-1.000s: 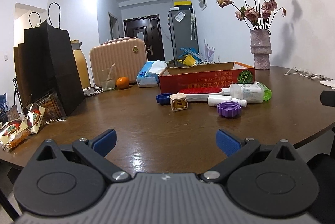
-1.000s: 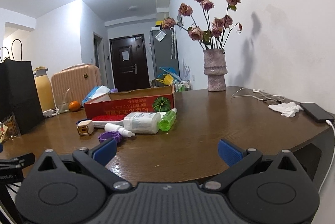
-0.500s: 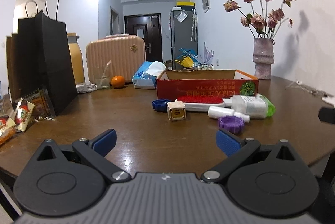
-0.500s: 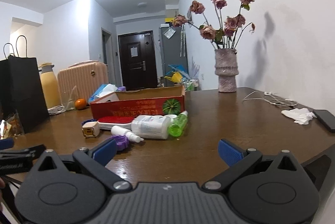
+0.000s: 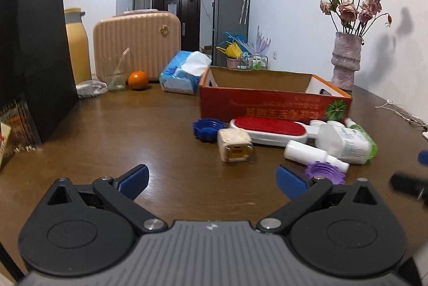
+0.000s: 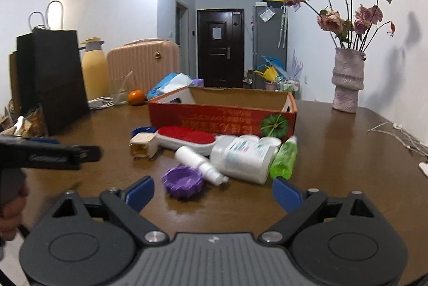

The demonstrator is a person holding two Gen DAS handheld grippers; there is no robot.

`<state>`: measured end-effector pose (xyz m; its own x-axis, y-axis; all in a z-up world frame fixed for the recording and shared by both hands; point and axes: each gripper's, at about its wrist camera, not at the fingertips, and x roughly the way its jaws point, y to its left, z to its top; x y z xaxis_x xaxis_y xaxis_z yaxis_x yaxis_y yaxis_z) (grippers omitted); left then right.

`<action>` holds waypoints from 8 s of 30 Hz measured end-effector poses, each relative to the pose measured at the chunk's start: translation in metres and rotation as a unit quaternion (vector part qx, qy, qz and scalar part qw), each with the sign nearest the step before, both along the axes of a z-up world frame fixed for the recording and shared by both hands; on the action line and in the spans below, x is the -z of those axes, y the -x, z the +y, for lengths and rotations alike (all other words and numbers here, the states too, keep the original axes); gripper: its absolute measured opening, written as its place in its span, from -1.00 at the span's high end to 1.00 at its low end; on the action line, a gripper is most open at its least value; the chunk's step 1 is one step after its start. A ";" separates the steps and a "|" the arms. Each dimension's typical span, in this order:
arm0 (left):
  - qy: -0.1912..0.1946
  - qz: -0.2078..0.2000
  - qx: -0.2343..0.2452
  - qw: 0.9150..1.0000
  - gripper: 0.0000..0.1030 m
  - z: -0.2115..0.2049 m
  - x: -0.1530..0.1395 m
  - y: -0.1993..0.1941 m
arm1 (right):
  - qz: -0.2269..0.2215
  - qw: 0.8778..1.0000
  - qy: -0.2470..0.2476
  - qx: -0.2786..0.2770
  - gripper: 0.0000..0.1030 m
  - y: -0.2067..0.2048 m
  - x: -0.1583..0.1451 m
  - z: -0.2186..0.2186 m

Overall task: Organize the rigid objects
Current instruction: 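Grasp the cream cube with the left tool while the right tool grasps the purple cap, then lower the cream cube and purple cap into the cardboard box and release both, then withdraw both tools from the box toward the remaining items, then grasp the blue cap with the left tool while the right tool grasps the green spray bottle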

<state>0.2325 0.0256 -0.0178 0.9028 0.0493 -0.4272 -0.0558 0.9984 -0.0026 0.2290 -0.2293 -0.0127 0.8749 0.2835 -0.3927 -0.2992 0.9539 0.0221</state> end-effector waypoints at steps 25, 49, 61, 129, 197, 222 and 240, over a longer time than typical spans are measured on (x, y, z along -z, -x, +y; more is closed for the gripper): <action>-0.012 0.073 0.045 0.996 -0.55 -0.016 0.022 -0.118 | 0.091 0.993 0.006 -0.079 -0.31 -0.058 0.036 0.059; -0.001 0.055 0.019 0.998 0.22 -0.020 0.012 -0.042 | 0.081 0.995 -0.004 -0.056 -0.03 -0.042 0.017 0.048; 0.010 -0.025 0.017 1.000 0.23 -0.040 -0.033 0.096 | 0.003 1.000 -0.015 -0.022 -0.03 0.058 -0.024 0.009; -0.044 0.133 0.070 0.988 -0.23 -0.040 -0.092 -0.356 | 0.180 0.978 0.104 -0.032 -0.54 -0.437 -0.062 0.025; -0.069 0.063 0.030 0.995 -0.67 0.004 0.011 -0.136 | 0.072 0.994 -0.057 0.067 -0.09 -0.139 0.003 -0.075; -0.033 0.081 0.055 0.995 -0.05 0.015 0.016 -0.167 | 0.125 0.991 0.001 0.050 0.42 -0.192 0.019 -0.070; 0.015 -0.032 0.033 0.999 -0.05 -0.008 -0.053 0.018 | 0.030 0.998 -0.007 0.047 0.42 -0.044 -0.052 -0.078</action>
